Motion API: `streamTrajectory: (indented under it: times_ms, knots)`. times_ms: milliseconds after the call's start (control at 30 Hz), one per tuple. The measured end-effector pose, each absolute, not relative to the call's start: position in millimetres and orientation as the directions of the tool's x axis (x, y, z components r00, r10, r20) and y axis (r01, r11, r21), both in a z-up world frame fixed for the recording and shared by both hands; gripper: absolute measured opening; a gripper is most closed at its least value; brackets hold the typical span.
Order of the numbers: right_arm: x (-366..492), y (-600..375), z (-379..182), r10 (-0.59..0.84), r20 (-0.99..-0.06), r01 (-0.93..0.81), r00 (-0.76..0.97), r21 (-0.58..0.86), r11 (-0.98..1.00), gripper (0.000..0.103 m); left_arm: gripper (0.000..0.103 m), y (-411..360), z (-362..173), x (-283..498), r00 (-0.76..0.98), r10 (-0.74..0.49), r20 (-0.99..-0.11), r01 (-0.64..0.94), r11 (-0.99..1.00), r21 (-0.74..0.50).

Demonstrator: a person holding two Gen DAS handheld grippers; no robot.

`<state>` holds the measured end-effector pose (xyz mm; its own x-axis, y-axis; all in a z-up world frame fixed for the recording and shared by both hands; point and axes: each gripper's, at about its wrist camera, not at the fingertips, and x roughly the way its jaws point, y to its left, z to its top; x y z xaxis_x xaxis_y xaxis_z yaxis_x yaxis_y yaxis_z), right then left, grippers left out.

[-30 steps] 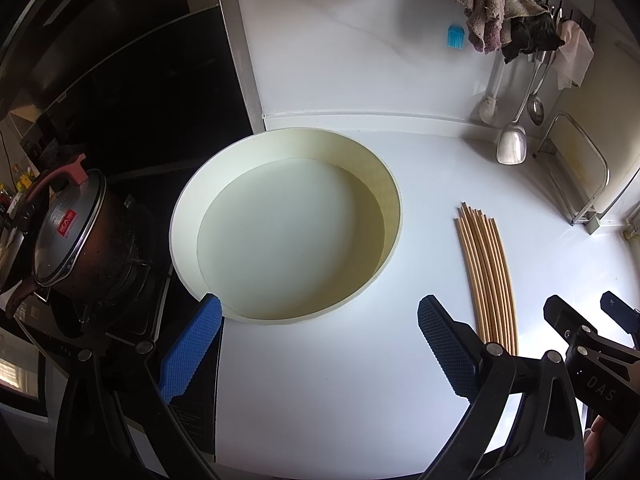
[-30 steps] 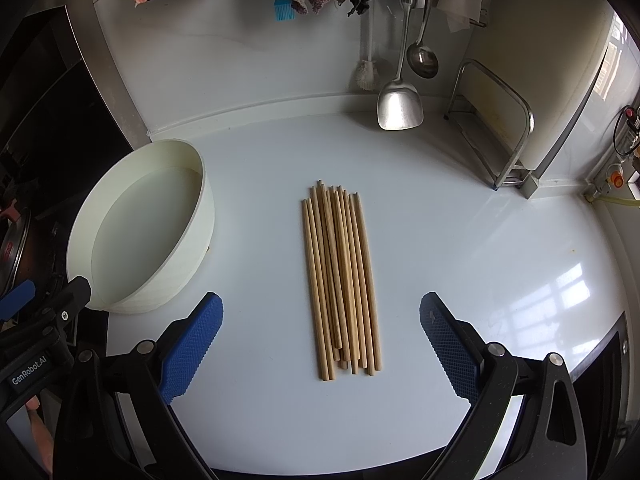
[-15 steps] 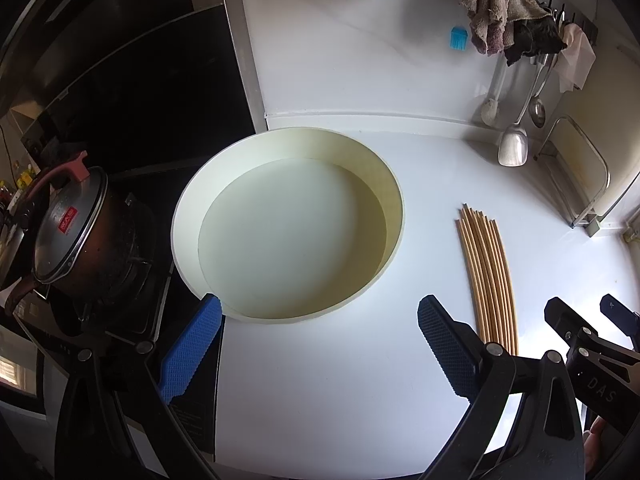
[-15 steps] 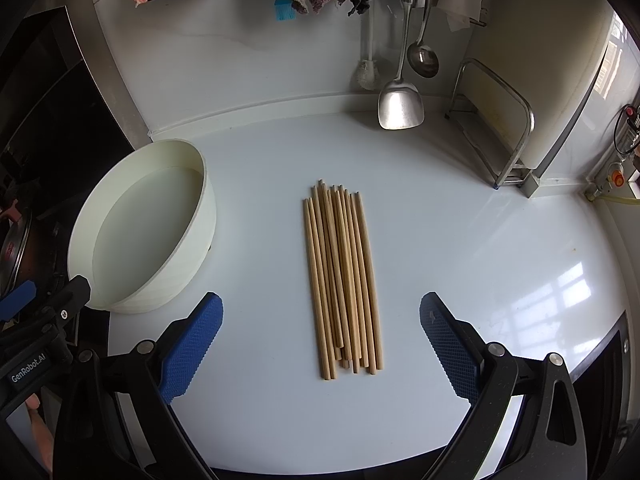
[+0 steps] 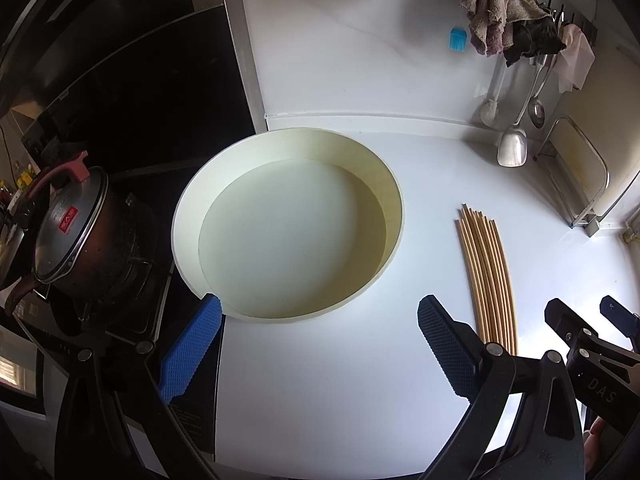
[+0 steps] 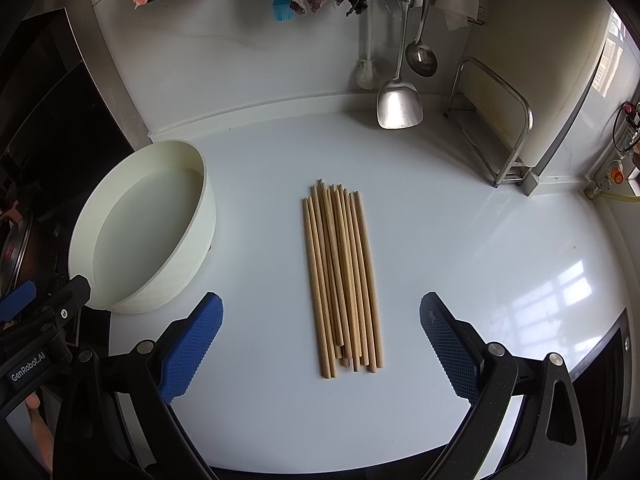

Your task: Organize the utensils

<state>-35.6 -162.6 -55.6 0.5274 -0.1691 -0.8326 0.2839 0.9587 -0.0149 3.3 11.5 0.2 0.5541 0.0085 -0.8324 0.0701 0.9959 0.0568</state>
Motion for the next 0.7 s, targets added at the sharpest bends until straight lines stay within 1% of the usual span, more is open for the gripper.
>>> streamTrajectory:
  times_ms: [567, 700]
  knots:
    - [-37.6, -161.5, -54.4, -0.168, -0.832, 0.280, 0.529, -0.015, 0.960, 0.094, 0.097, 11.2, 0.2, 3.4, 0.553, 0.007, -0.833, 0.071, 0.996, 0.055]
    - [-38.0, -163.0, -54.8, -0.161, -0.833, 0.273, 0.529, -0.012, 0.962, 0.095, 0.097, 13.0, -0.6, 0.3, 0.551, -0.019, -0.834, 0.075, 0.997, 0.027]
